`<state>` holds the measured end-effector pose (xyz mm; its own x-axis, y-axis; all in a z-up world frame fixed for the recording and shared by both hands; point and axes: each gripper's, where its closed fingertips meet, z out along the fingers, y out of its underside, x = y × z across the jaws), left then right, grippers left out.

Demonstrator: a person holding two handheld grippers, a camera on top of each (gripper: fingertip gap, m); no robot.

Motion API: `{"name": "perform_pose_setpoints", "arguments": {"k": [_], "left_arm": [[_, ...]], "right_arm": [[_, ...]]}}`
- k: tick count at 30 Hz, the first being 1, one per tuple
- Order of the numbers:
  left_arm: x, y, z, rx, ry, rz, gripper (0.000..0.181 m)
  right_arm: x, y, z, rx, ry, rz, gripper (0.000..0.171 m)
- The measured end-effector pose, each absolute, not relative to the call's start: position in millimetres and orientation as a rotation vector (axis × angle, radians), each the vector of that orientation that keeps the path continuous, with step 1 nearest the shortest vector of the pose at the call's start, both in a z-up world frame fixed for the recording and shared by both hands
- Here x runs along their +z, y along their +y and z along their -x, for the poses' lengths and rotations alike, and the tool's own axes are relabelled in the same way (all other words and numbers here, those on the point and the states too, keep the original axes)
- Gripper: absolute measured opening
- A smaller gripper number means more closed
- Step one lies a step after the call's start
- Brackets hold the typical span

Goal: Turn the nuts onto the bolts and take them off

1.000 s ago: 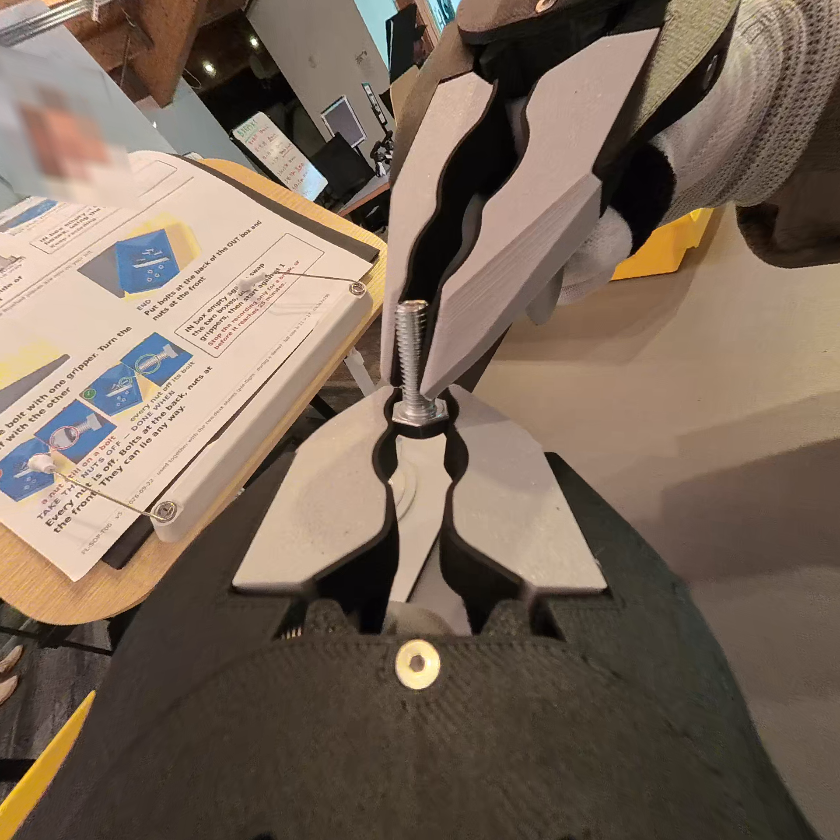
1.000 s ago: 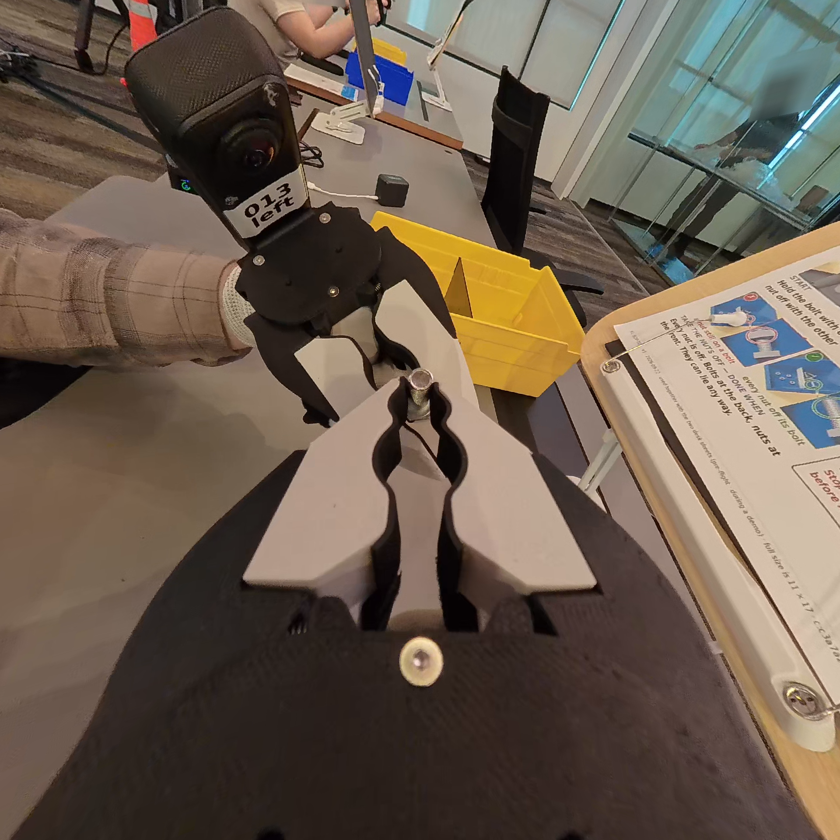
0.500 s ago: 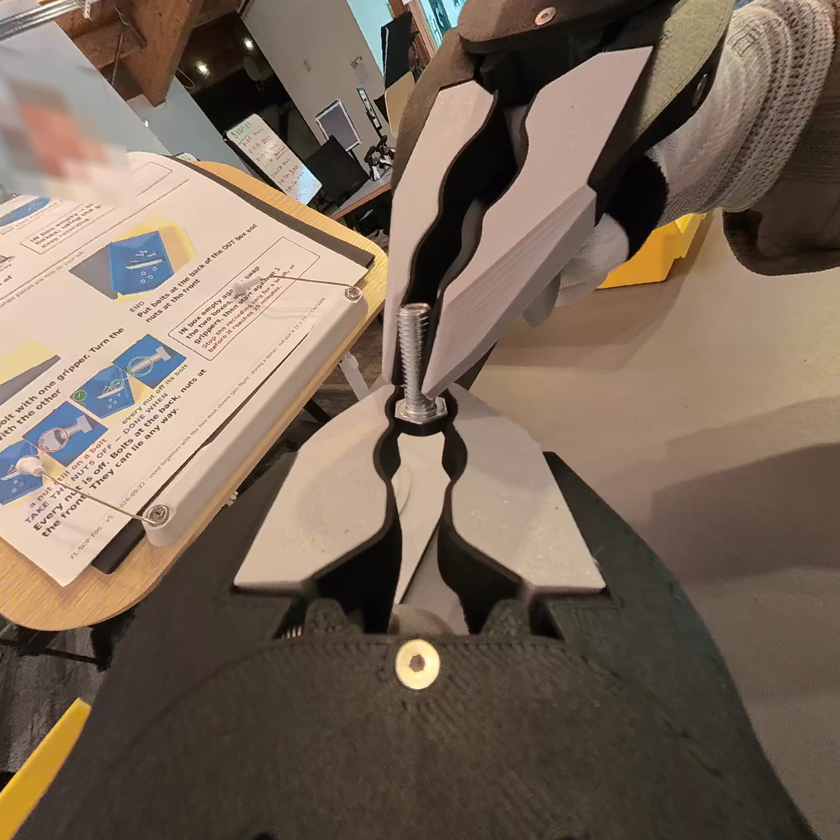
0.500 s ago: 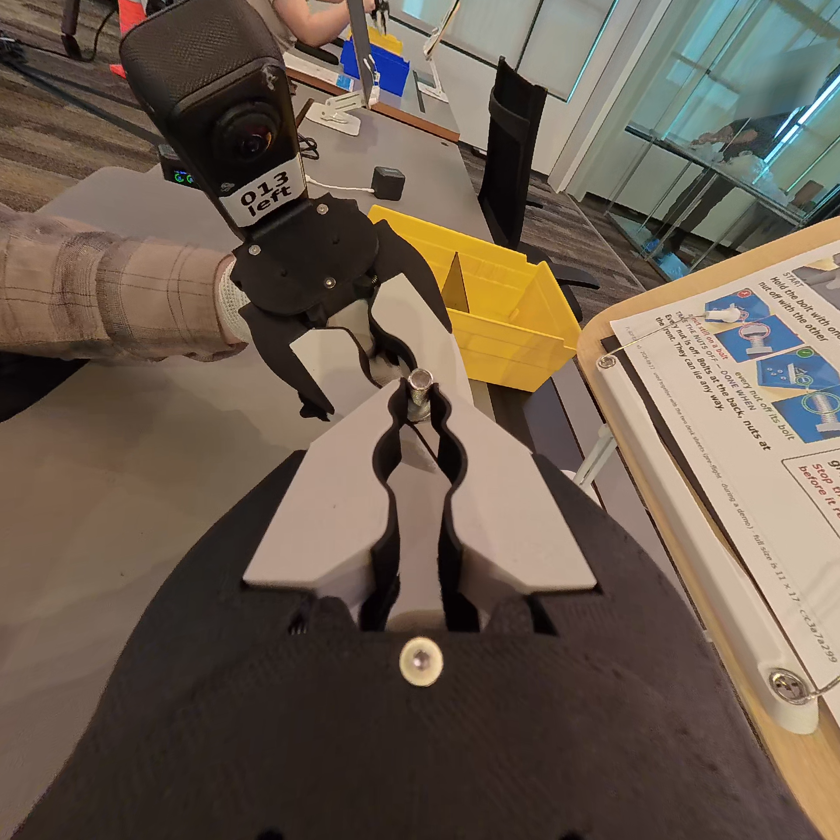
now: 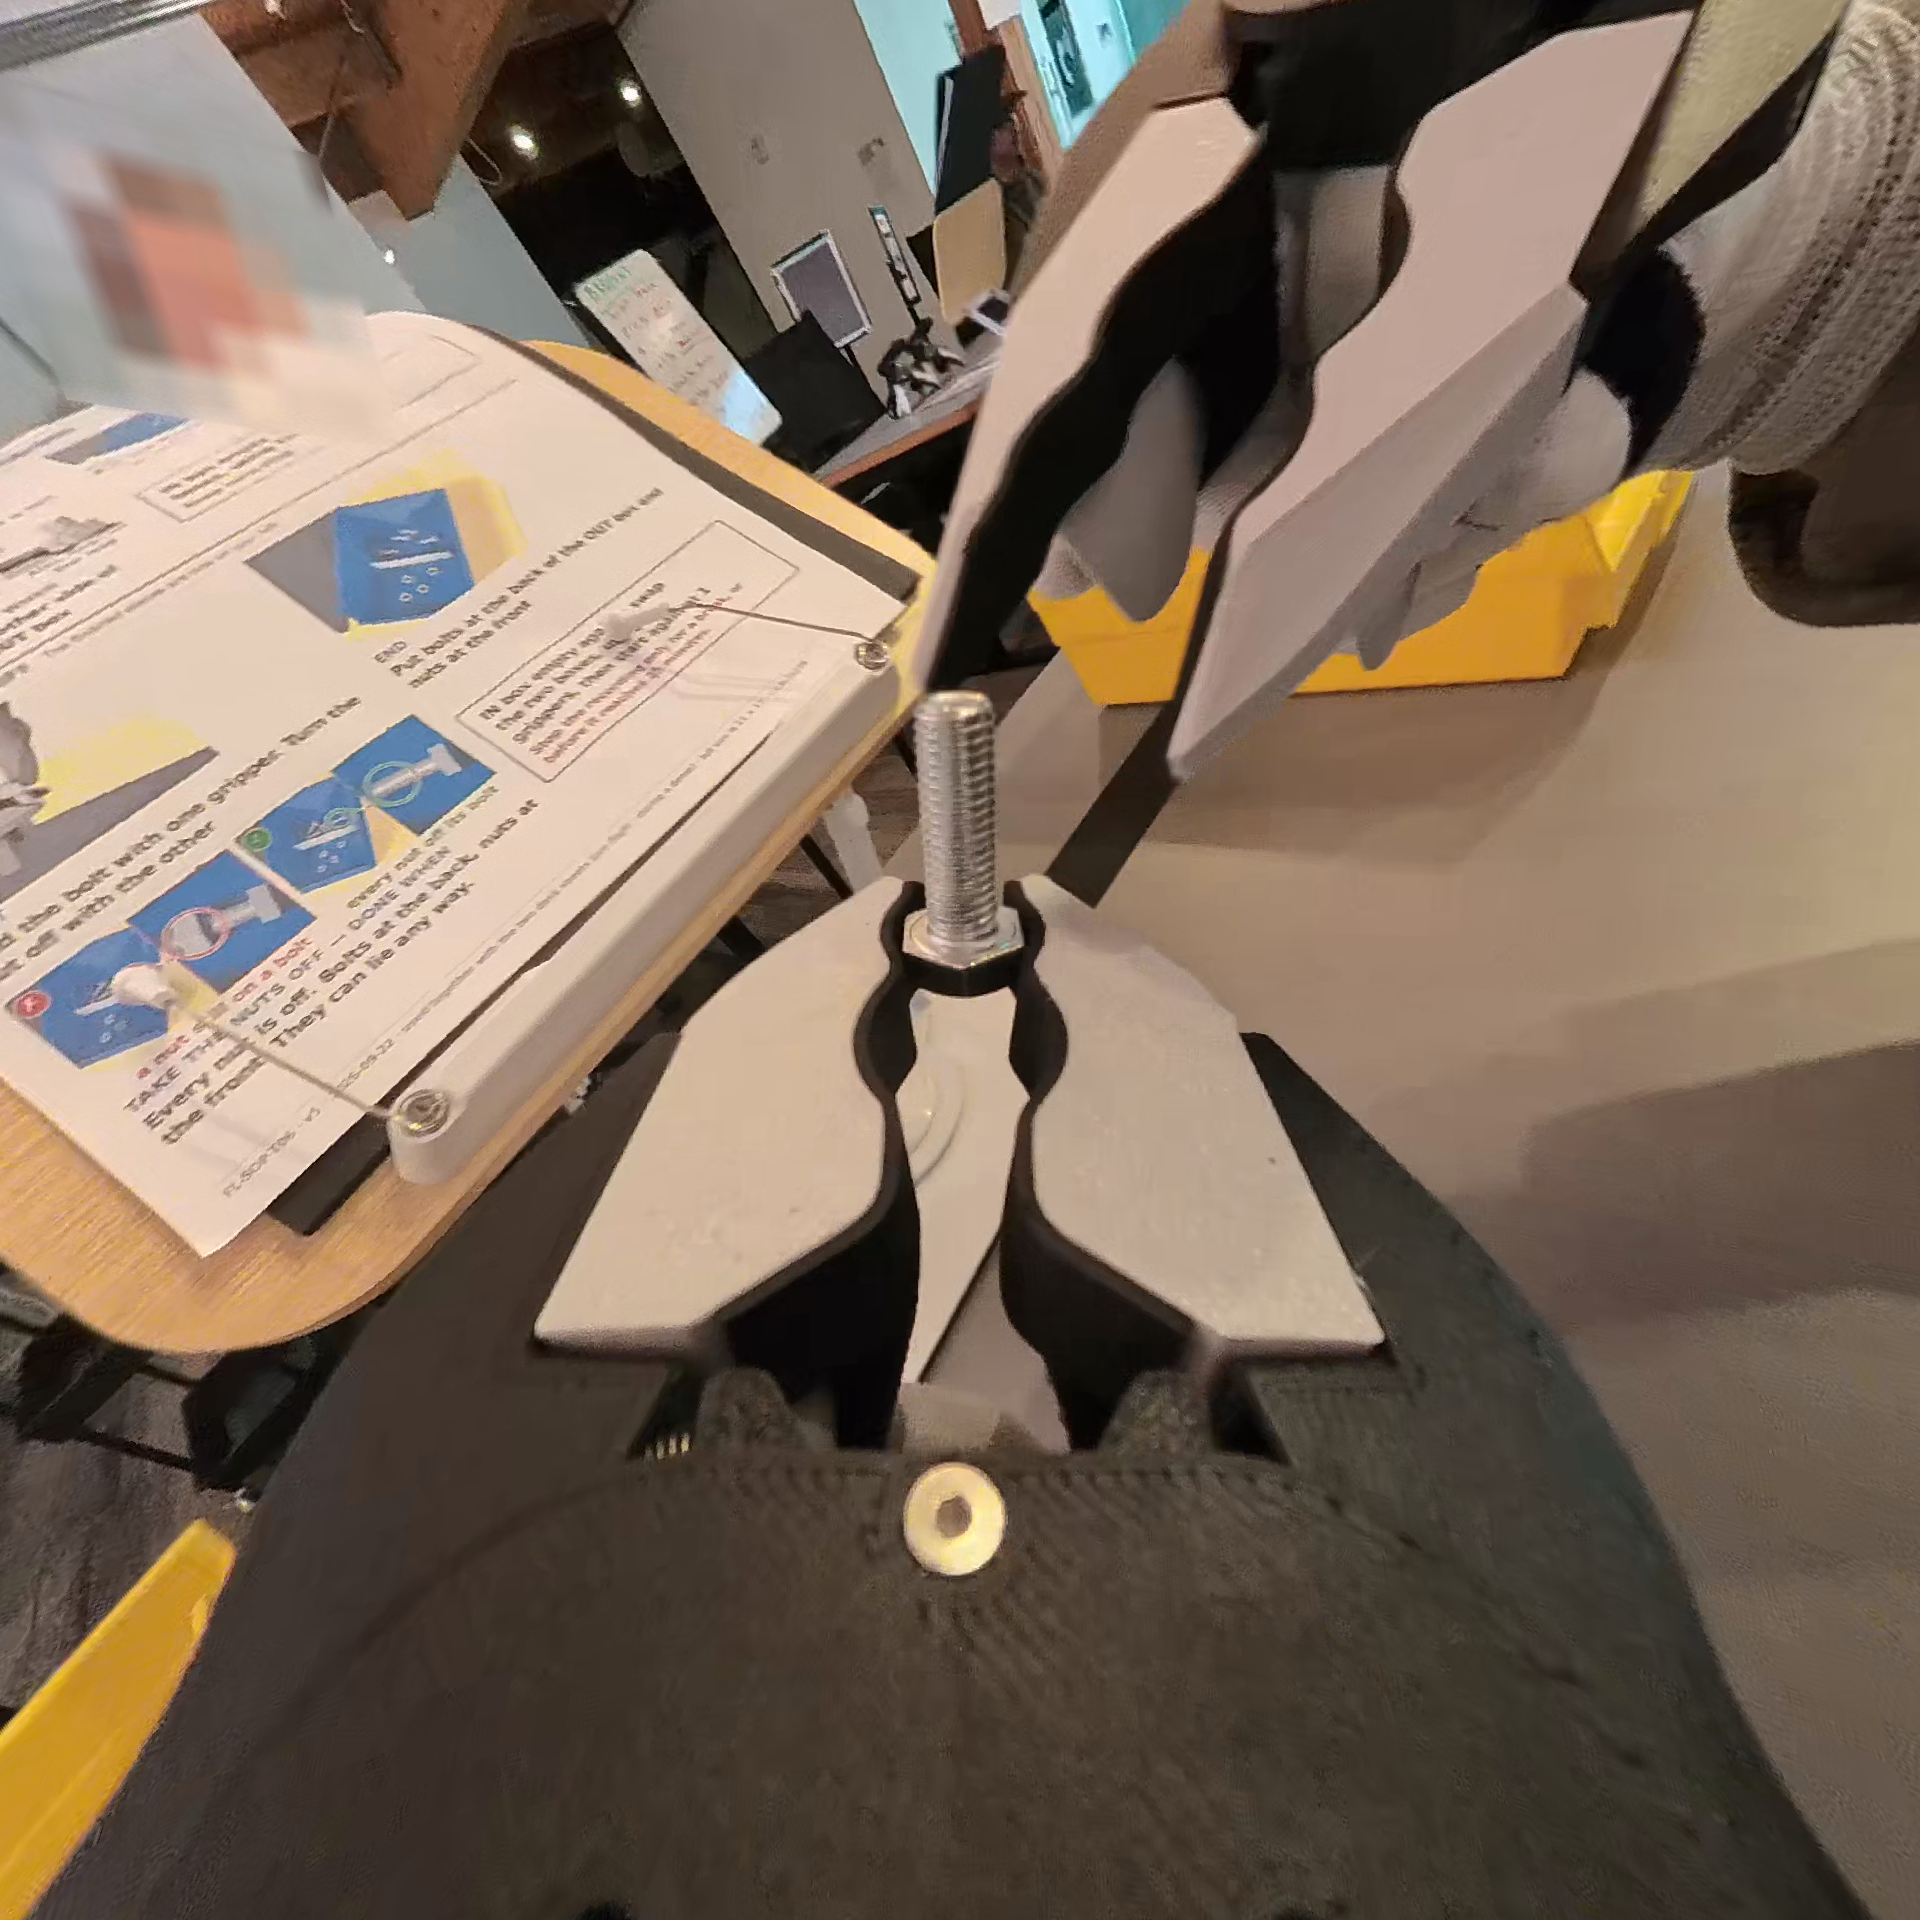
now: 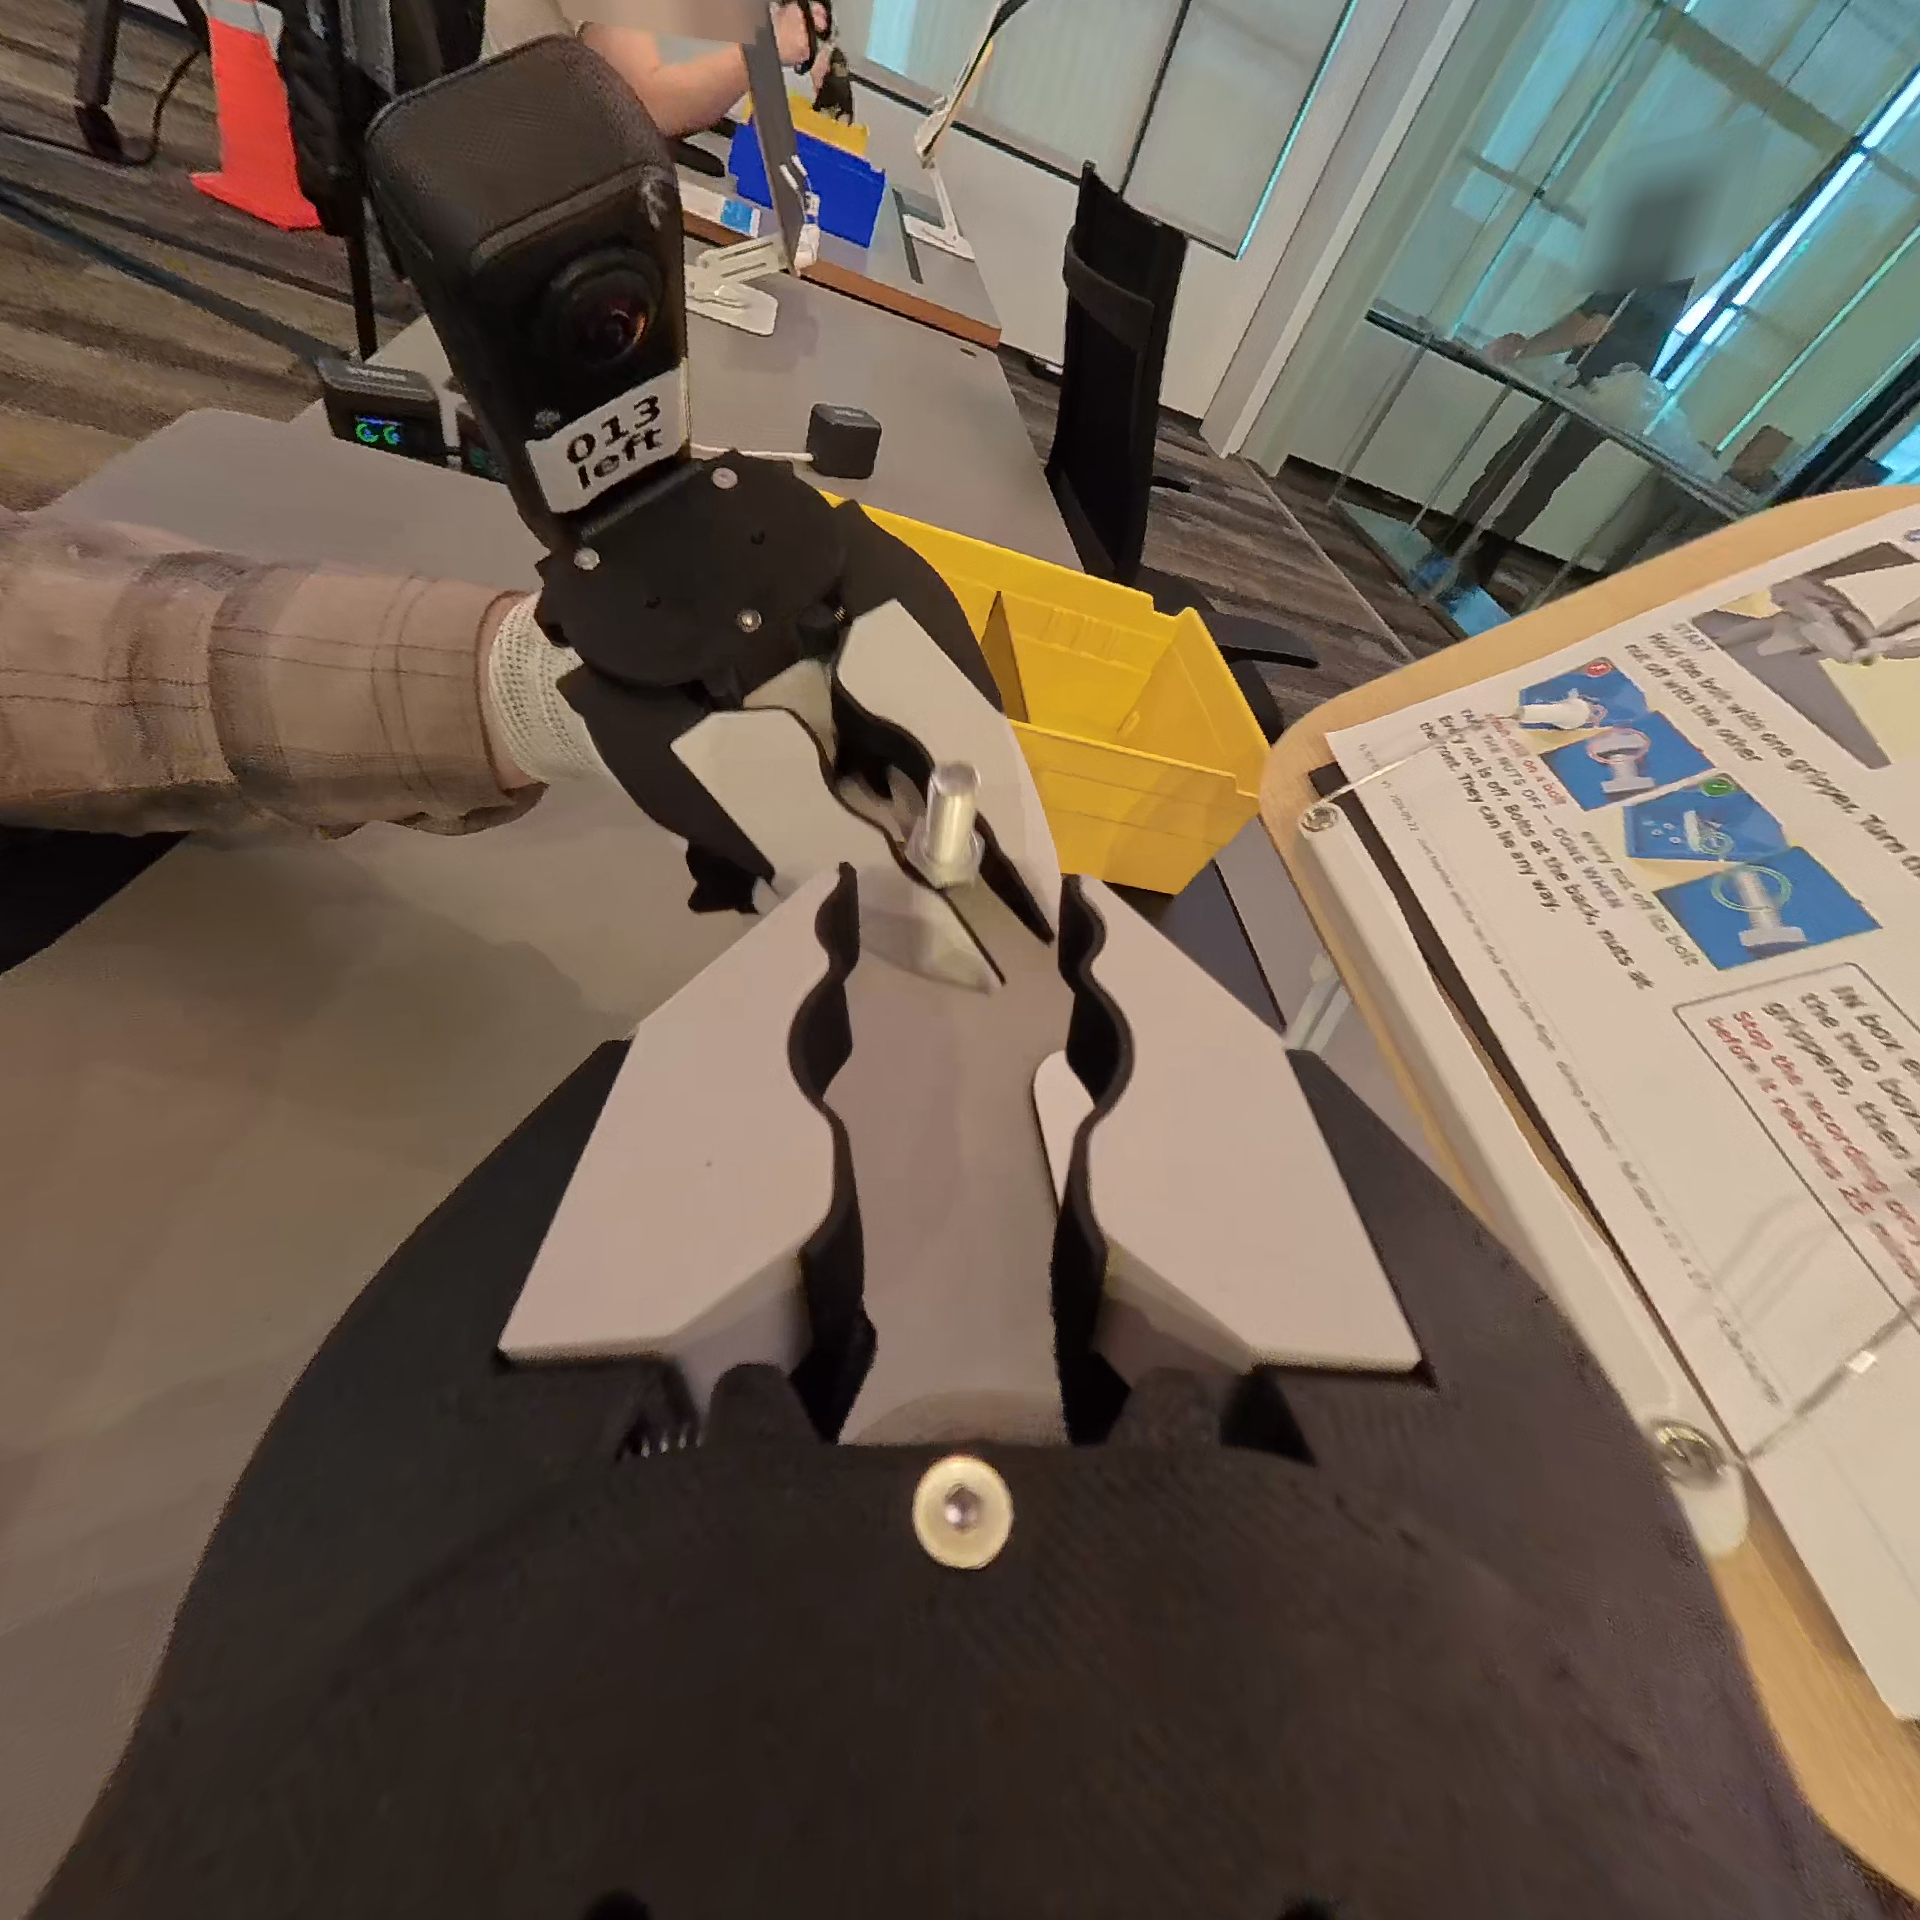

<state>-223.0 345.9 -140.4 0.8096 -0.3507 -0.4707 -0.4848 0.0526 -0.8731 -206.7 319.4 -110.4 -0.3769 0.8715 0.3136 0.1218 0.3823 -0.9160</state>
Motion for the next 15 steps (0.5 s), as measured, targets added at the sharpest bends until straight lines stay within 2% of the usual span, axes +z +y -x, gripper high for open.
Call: {"name": "perform_pose_setpoints", "arguments": {"k": [15], "left_arm": [[-121.3,337.4,253.0,0.119,0.577,1.530,0.015]], "right_arm": [[-123.3,317.1,196.8,1.109,-1.834,0.871,0.037]]}}
